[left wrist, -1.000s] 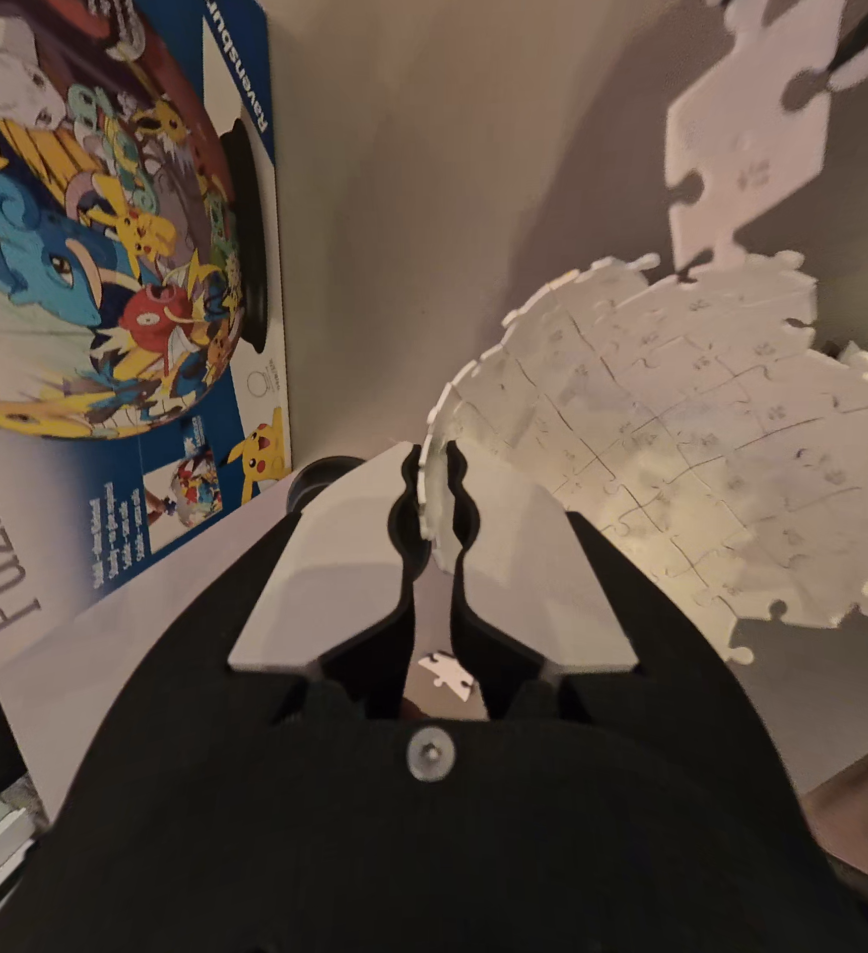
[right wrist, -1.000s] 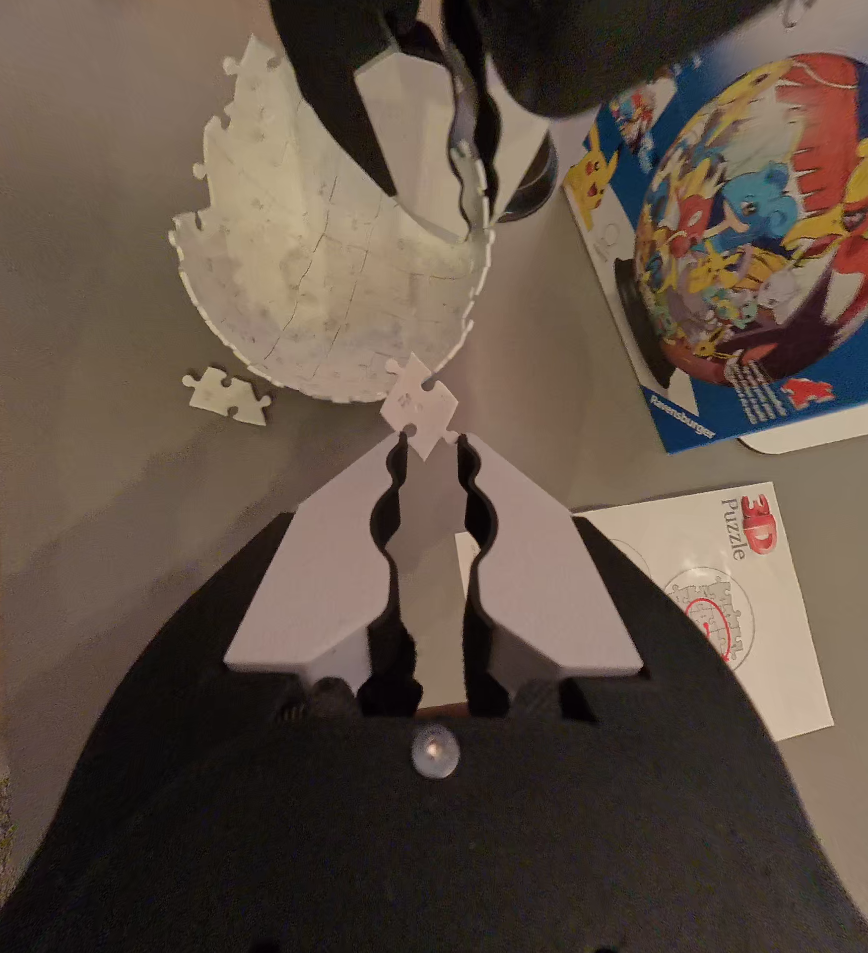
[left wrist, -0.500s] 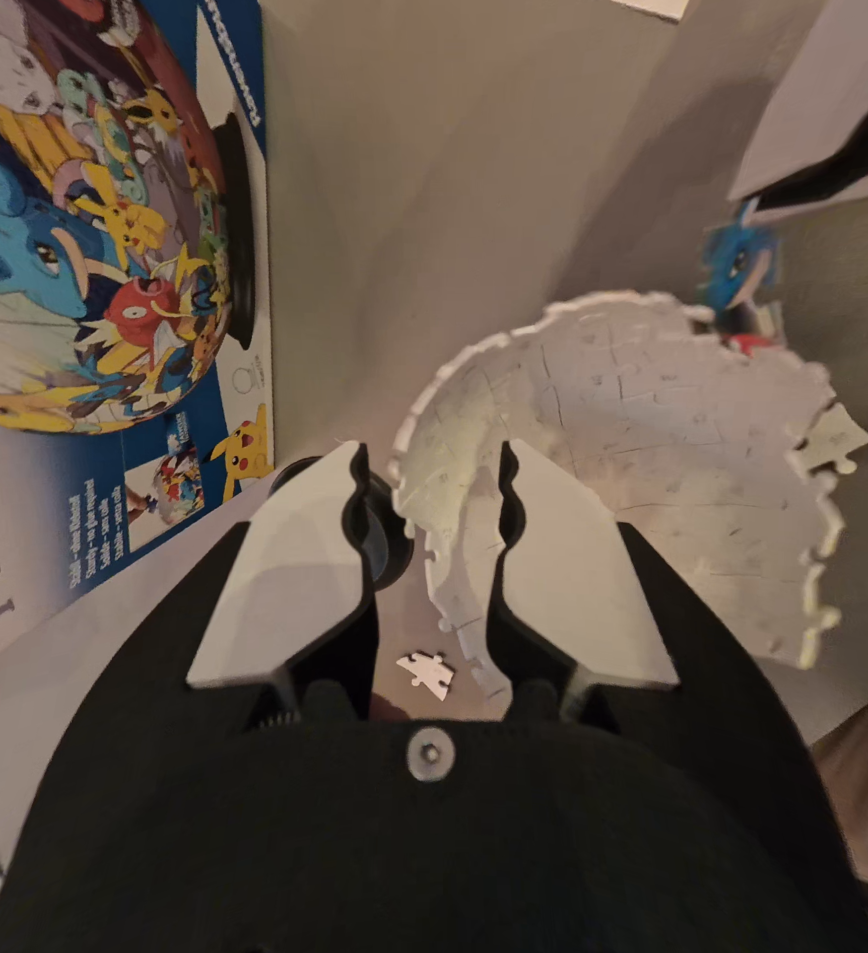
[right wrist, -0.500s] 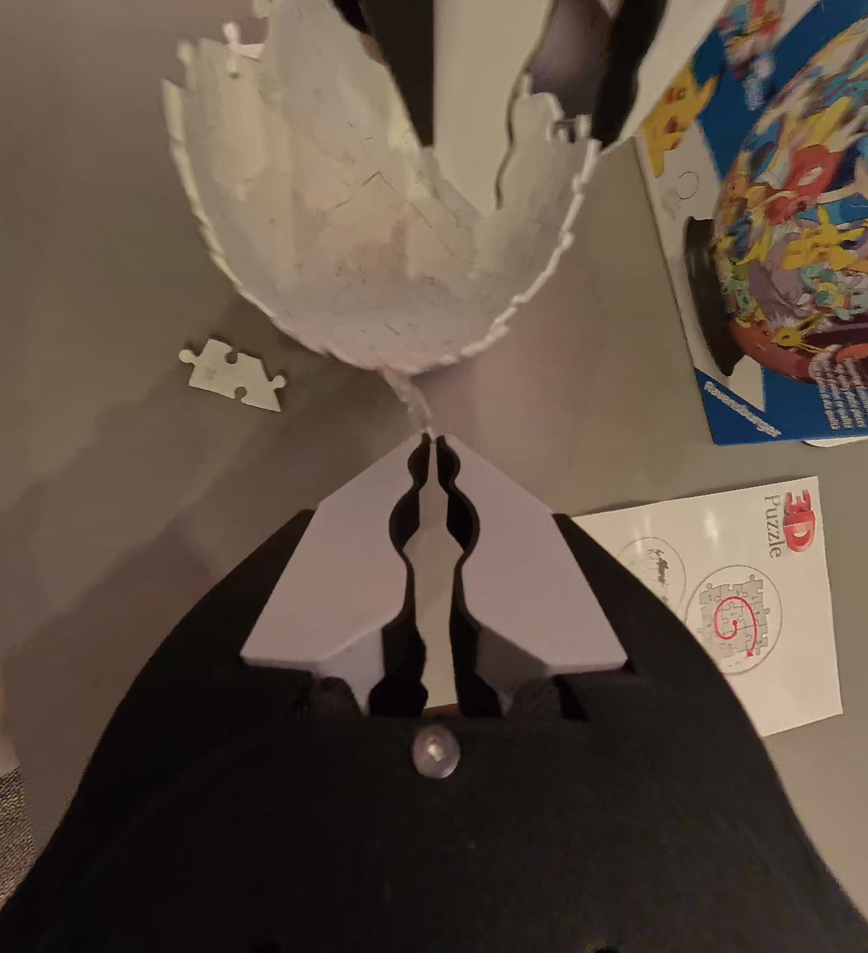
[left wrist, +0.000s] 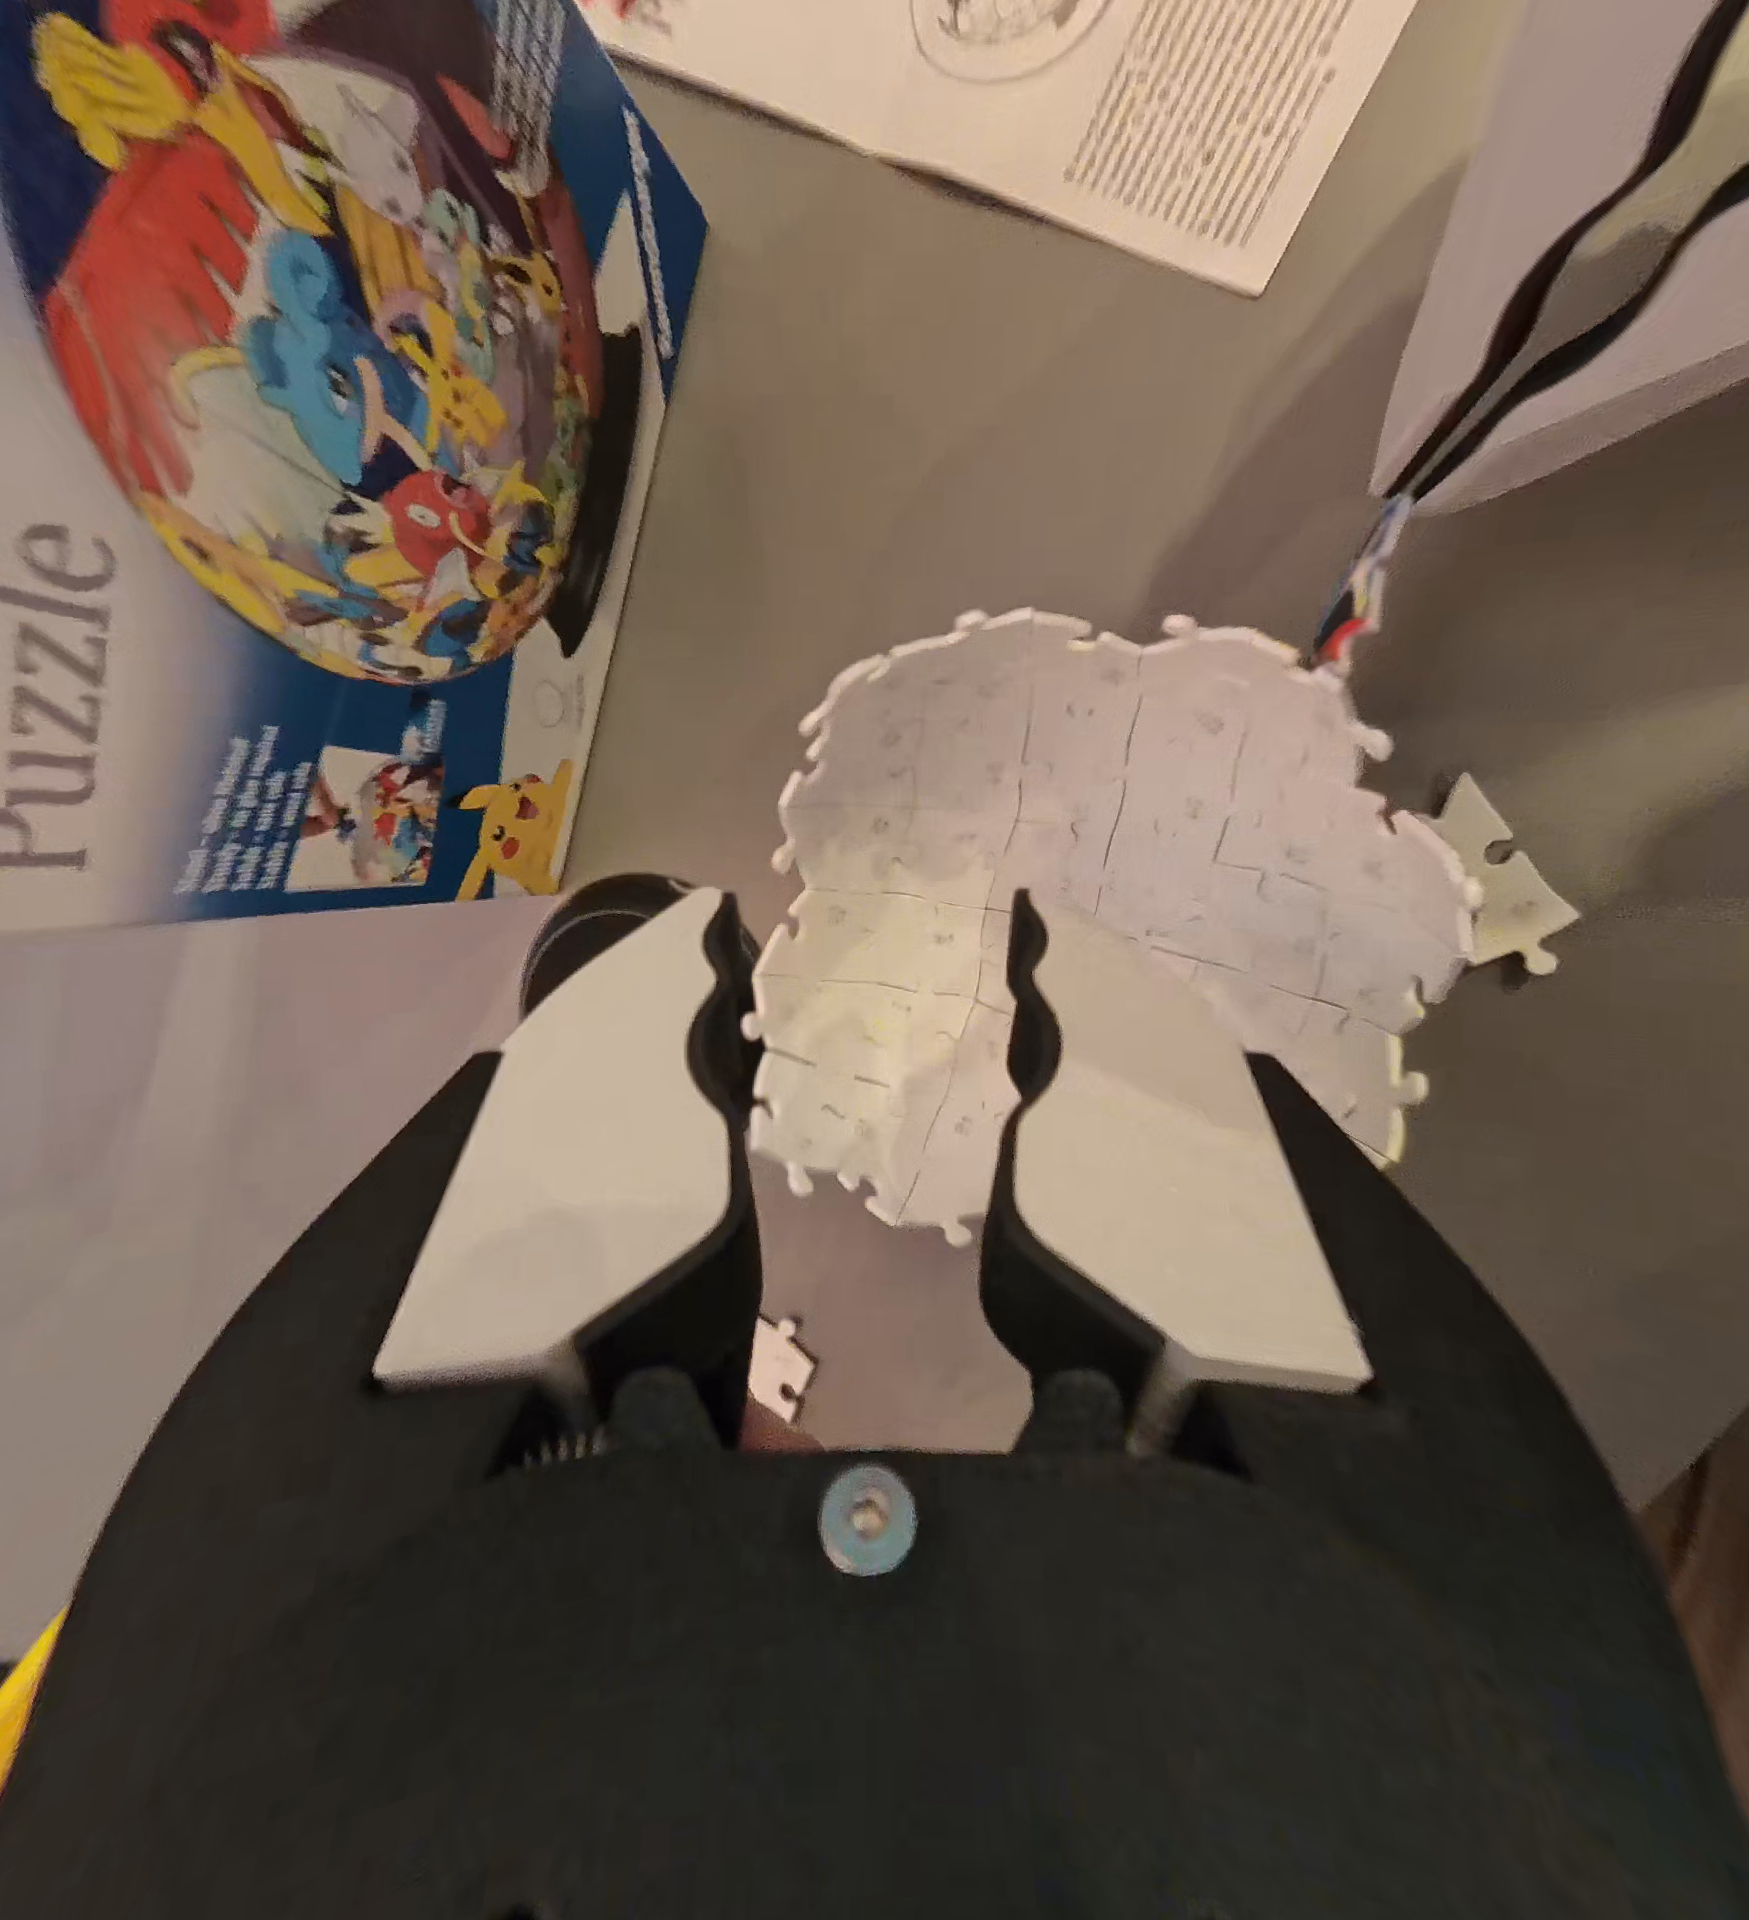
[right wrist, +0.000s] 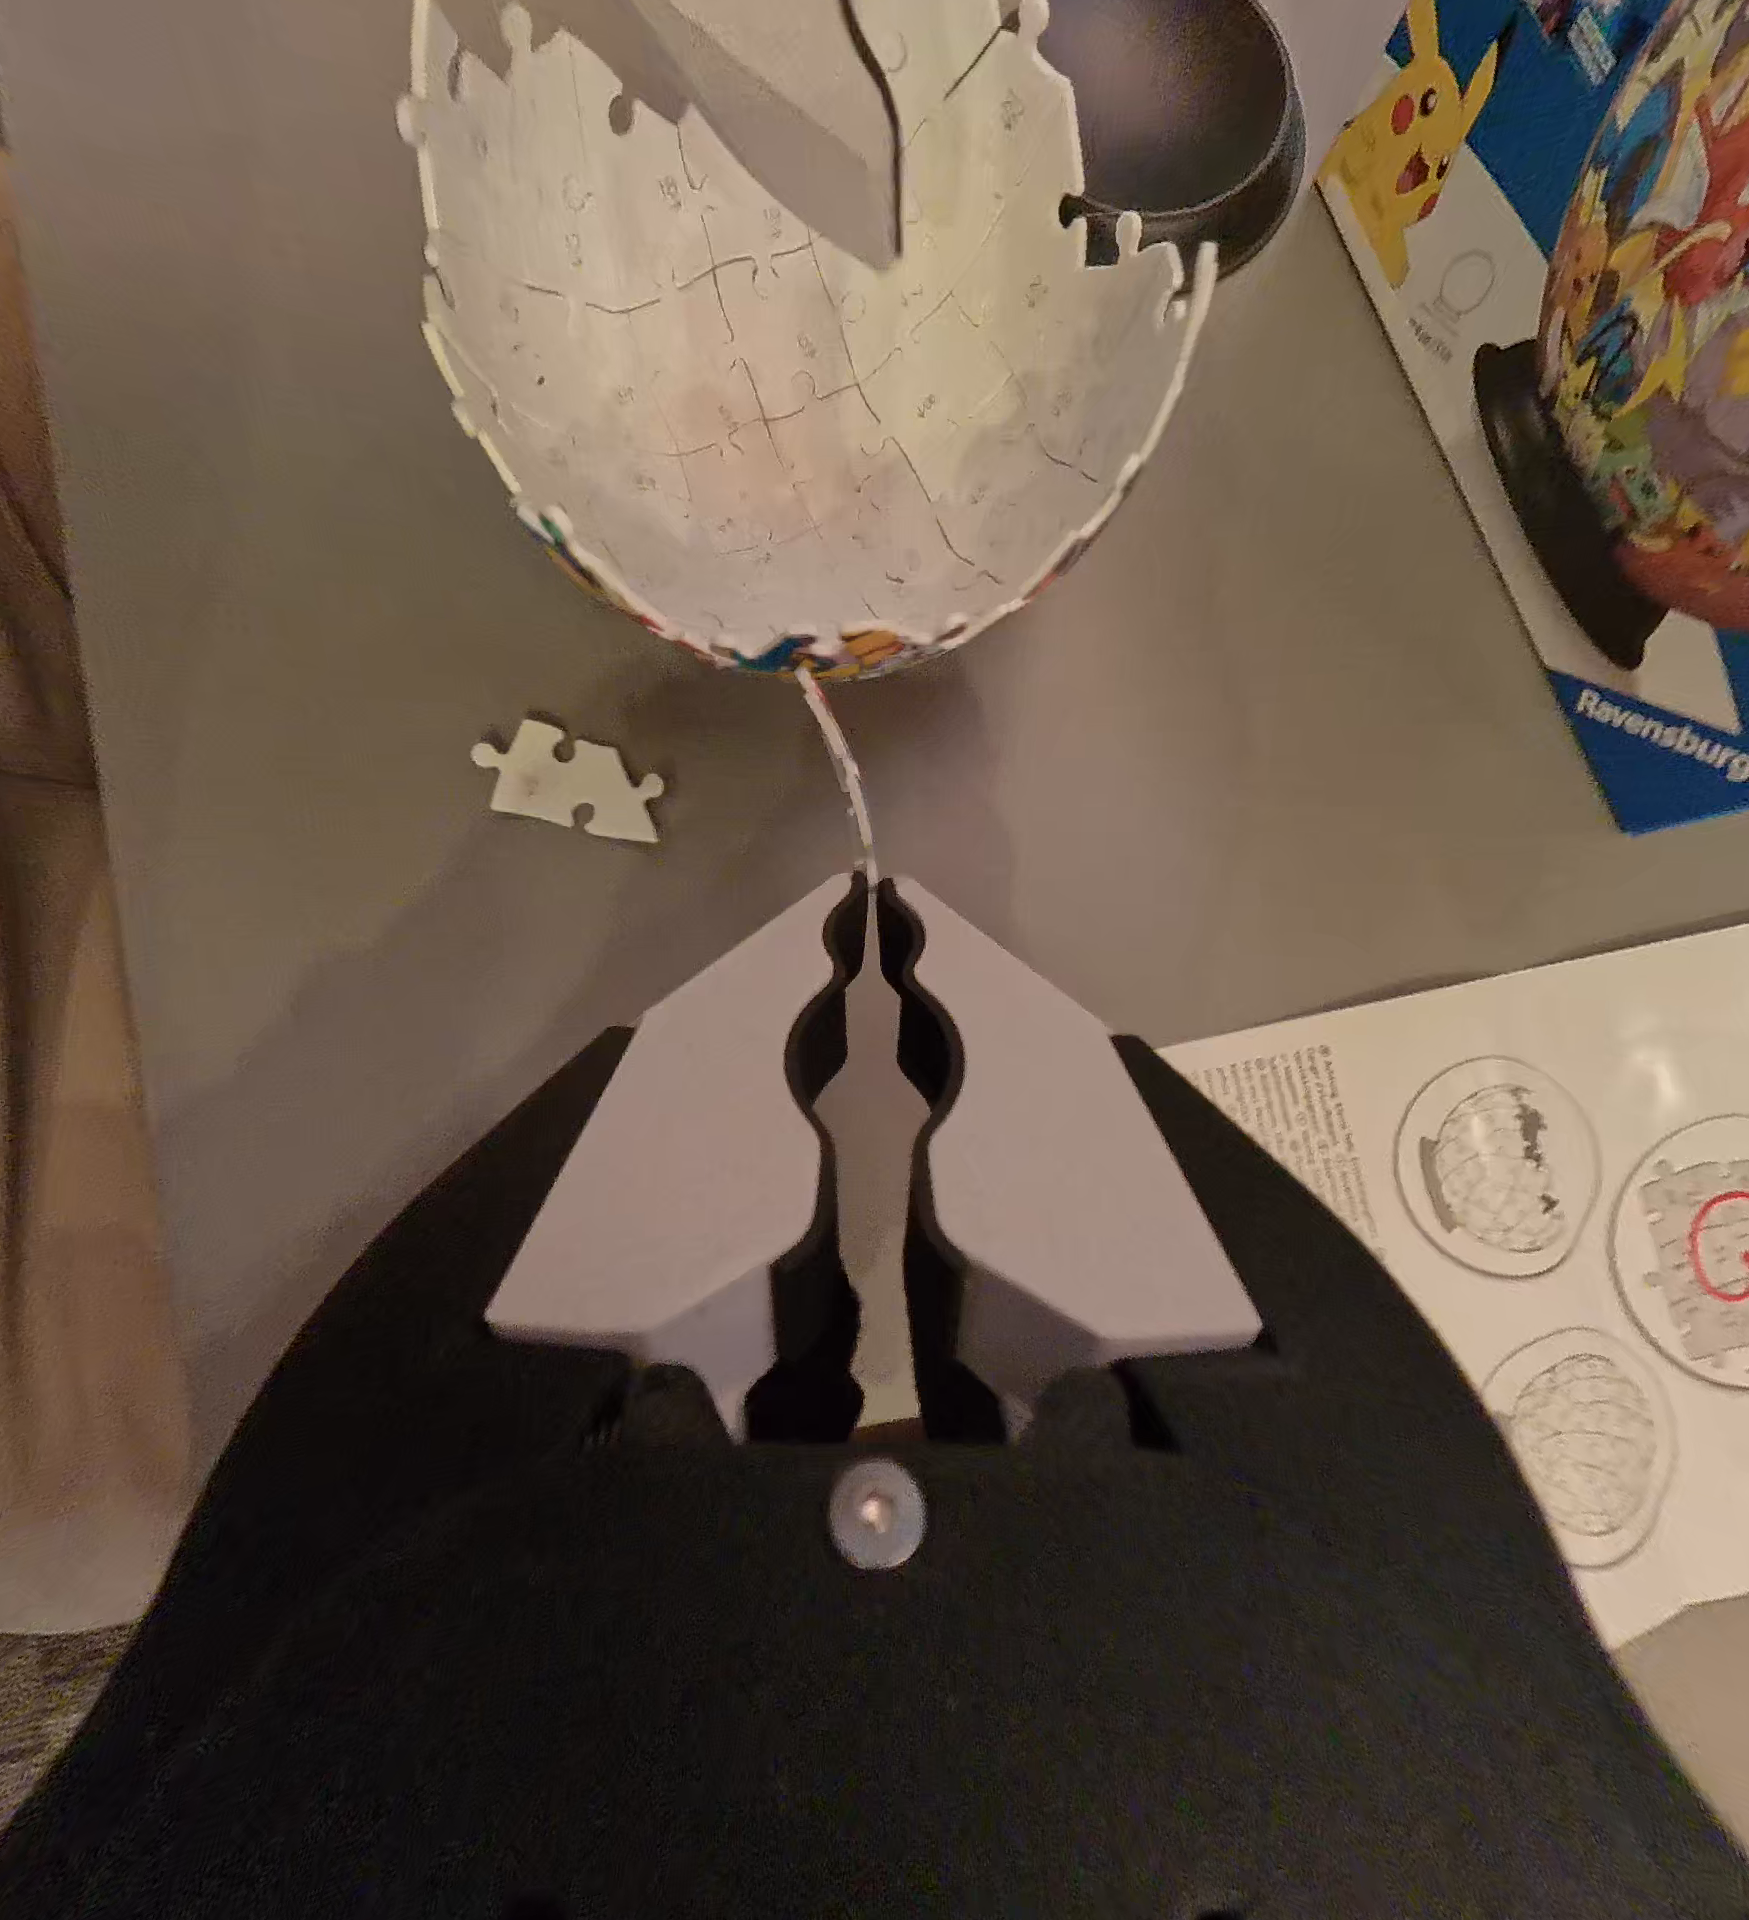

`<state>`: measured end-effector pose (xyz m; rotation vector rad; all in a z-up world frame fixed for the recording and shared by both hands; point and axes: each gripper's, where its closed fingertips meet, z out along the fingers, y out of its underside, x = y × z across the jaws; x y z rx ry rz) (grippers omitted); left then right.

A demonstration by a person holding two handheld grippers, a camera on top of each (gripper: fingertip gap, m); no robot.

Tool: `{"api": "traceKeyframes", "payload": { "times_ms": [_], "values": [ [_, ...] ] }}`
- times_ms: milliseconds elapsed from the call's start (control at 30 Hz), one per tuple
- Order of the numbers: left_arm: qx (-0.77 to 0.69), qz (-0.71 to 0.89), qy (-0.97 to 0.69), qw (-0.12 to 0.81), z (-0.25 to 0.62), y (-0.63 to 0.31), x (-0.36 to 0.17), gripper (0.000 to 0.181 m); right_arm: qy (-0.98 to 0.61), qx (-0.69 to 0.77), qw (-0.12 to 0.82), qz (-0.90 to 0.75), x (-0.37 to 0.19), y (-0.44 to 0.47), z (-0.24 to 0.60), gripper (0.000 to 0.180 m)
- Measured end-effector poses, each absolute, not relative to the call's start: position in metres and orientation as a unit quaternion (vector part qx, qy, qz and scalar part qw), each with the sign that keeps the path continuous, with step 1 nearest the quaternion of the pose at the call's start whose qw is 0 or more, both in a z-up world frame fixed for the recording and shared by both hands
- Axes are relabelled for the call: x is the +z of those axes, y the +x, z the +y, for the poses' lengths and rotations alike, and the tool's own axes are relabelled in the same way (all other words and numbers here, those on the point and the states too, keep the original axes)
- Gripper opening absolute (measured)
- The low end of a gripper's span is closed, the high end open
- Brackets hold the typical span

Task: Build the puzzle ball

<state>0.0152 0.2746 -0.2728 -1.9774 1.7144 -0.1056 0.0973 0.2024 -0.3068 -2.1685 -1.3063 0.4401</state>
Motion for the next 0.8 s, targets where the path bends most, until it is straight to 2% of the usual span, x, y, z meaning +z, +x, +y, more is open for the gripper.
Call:
{"api": "traceKeyframes", "payload": {
  "times_ms": [33,200,433,800],
  "values": [
    [-0.042,0.631,-0.723,0.278,0.272,0.016,-0.265,0.048,-0.812,0.174,0.282,-0.481,-0.306,0.099,0.201,0.0],
    [-0.098,0.629,-0.715,0.29,0.222,0.024,-0.25,0.038,-0.816,0.198,0.28,-0.465,-0.302,0.099,0.194,0.0],
    [-0.139,0.642,-0.722,0.218,0.162,0.016,-0.297,0.05,-0.817,0.213,0.277,-0.459,-0.304,0.092,0.182,0.0],
    [-0.169,0.636,-0.719,0.225,0.147,0.018,-0.329,0.066,-0.83,0.227,0.247,-0.445,-0.312,0.08,0.154,0.0]
  ]
}}
